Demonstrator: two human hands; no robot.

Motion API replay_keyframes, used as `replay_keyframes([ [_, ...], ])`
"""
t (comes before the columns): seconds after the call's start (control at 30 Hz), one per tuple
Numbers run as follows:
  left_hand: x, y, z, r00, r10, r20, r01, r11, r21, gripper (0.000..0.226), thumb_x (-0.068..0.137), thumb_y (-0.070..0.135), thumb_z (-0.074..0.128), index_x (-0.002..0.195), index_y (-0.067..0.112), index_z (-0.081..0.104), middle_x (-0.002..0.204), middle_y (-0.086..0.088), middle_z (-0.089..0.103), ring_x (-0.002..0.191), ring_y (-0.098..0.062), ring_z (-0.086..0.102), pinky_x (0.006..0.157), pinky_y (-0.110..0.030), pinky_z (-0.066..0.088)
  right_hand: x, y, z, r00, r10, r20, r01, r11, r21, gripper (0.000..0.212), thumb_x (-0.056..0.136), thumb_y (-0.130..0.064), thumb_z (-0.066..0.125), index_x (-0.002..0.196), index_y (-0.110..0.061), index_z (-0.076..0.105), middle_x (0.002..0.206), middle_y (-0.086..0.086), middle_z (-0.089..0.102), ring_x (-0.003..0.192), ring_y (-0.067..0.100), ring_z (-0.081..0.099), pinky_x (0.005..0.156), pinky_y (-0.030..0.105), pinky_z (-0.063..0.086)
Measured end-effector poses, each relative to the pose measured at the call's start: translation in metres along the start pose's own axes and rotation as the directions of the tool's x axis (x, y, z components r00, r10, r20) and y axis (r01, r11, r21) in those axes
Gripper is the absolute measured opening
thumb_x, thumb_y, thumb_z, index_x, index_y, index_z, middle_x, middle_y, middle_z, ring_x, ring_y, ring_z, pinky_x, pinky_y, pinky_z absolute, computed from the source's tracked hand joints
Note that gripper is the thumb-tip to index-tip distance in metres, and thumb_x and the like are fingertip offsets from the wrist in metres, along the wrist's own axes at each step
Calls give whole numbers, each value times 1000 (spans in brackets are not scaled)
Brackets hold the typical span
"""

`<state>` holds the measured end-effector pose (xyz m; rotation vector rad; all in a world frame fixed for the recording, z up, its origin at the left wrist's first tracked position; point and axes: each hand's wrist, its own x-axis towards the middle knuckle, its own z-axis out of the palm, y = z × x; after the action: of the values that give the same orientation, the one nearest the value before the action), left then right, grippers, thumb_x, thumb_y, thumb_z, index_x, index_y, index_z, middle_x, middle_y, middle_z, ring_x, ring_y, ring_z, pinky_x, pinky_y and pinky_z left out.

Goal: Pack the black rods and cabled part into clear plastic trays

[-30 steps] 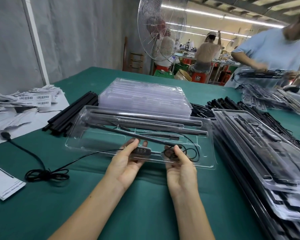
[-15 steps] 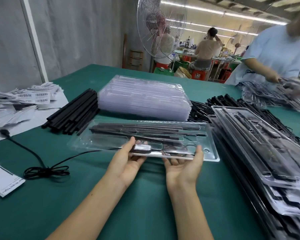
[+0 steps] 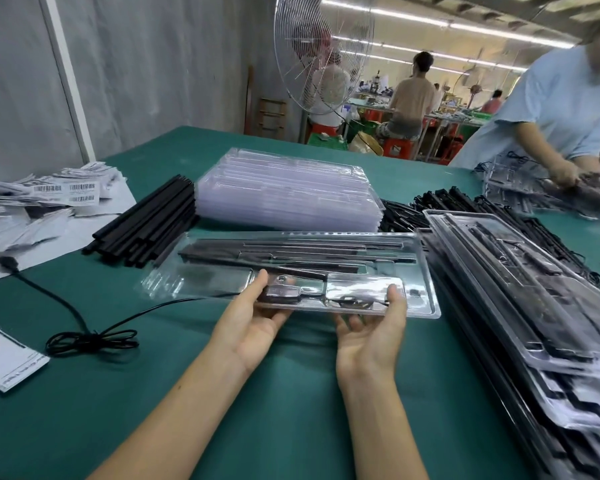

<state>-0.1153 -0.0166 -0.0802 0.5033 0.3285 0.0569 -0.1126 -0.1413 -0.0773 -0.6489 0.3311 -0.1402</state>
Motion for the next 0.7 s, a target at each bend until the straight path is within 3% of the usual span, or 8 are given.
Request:
replay_keyframes([
  [0.13,1,3,-1,1000,-1,24,2,1000,-23,18,93,13,55,77,5,57,74,-13,71,69,-21,72,58,-36,60,-2,-3,-2,997,-2,75,3,1000,-18,9,87,-28,50,82,-25,57,77,-6,64,74,15,56,66,29,43],
  [0.33,4,7,-4,998,-9,58,12,999,-38,11,93,16,55,90,7,60,86,-13,72,72,-21,72,61,-39,60,-8,-9,1,982,-1,190,-13,997,76,35,84,-16,41,57,-22,62,72,-4,68,63,11,61,62,26,40],
  [0.43,5,7,-5,998,-16,61,18,1000,-25,13,93,18,54,93,7,60,94,-11,68,81,-20,67,62,-38,59,-9,-11,2,977,16,214,-46,989,137,41,83,-12,36,53,-18,63,75,1,69,60,14,63,60,26,43],
  [0.53,6,7,-4,997,-4,73,5,1000,-18,12,93,18,54,93,8,60,93,-11,69,77,-19,70,64,-39,59,-9,-11,2,978,38,207,-70,986,148,43,81,-11,35,51,-16,64,75,2,69,62,16,63,60,26,44],
  [0.7,6,6,-4,998,18,54,-17,1000,-9,14,95,17,52,84,9,56,88,-12,67,68,-18,72,57,-36,59,-5,-11,0,983,119,136,-136,983,122,26,82,-13,40,61,-17,54,78,-1,67,66,15,62,58,23,46],
])
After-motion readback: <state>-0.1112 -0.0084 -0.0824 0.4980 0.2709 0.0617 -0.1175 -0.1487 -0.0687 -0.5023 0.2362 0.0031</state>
